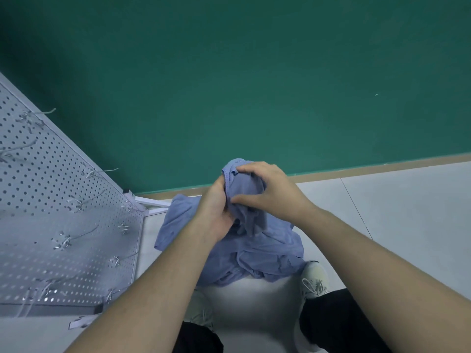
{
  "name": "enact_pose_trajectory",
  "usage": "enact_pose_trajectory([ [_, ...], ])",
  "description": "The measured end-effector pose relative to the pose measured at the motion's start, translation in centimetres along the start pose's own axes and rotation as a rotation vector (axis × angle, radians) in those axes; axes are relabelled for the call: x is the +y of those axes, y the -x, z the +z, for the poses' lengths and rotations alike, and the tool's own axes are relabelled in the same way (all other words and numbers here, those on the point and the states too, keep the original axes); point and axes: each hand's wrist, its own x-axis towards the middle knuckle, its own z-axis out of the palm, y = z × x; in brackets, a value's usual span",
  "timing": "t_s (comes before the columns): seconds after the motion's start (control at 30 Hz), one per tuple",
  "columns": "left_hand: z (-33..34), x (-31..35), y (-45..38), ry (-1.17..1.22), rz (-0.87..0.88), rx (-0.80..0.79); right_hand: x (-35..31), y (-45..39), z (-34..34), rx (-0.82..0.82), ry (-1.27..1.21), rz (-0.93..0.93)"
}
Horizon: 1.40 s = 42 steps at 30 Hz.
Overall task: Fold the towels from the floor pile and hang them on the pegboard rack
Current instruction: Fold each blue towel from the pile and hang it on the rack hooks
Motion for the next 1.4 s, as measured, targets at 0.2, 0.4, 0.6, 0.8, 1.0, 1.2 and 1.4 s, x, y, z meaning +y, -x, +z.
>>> enact_pose_trajectory([
  [0.2,-0.4,-0.4,-0.1,-0.03,-0.007,-0.137,-0.1,-0.2,0.1,0.162,-0.056,0.141],
  [0.4,-0.2,-0.3,-0.4,-0.013,0.062,-0.146,-0.1,-0.1,0.1,0.097,-0.322,0.125],
  [0.6,-0.1,-0.1,-0.1,-0.179,0.195,-0.017,0.4,-0.8,-0.3,0.228,-0.457,0.25],
  [0.8,-0.7,-0.4,-0.7,-0.543,0.47,0.282,2.1,-0.9,-1.8,0.225,-0.208,0.242],
  [1.0,-1.5,0.5,-1.5,-0.696,0.65,0.333,2.6,-1.4,-3.2,0.233,-0.154,0.231],
  [1.2,-2.8,1.8,-2.0,-0.958,0.607,0.107,2.6,-1.5,-4.6,0.416,-0.278,0.333],
  [1.4,-5.6,2.2,-2.8,-0.983,0.619,0.029,2.6,-1.6,-6.0,0.413,-0.413,0.379],
])
